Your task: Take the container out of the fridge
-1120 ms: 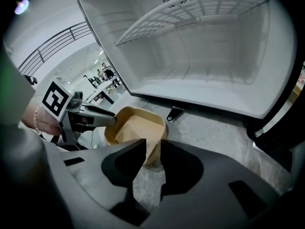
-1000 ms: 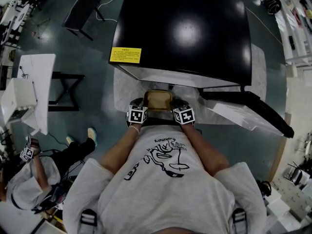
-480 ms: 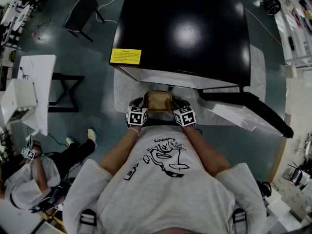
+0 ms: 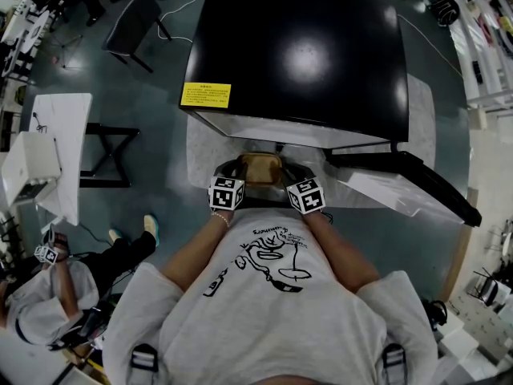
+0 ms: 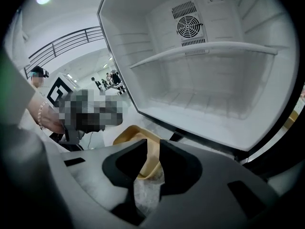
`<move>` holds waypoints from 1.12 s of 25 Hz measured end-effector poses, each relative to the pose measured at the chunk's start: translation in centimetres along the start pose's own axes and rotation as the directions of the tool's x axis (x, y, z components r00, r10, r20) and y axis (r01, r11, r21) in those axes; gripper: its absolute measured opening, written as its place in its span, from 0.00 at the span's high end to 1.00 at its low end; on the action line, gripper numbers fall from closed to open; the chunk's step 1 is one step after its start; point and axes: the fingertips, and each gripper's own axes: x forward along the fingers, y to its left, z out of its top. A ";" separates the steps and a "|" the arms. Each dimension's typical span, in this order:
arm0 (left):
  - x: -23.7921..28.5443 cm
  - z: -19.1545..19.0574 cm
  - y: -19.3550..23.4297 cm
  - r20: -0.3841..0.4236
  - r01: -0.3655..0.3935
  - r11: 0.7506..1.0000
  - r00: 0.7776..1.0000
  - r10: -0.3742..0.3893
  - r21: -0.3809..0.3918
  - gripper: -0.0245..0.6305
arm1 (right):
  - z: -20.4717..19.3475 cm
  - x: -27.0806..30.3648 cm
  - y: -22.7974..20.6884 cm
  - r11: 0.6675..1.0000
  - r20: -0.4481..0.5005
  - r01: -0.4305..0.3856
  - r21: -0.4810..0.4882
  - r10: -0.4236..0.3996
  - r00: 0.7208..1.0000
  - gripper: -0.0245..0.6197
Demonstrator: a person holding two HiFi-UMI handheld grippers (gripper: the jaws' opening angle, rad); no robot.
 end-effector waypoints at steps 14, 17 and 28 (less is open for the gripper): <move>-1.3 2.3 -1.7 0.057 0.032 0.999 0.998 -0.034 0.031 0.85 | 3.3 -3.2 0.0 1.000 0.103 0.014 0.001 -0.015 0.995 0.85; -1.9 3.5 -2.1 0.084 0.043 0.998 0.995 -0.046 0.039 0.86 | 4.1 -3.9 0.1 1.000 0.124 0.016 -0.002 -0.015 0.992 0.85; -4.9 9.0 -5.2 0.210 0.100 0.990 0.970 -0.119 0.099 0.90 | 8.2 -7.1 0.6 0.999 0.226 0.038 -0.037 -0.029 0.974 0.87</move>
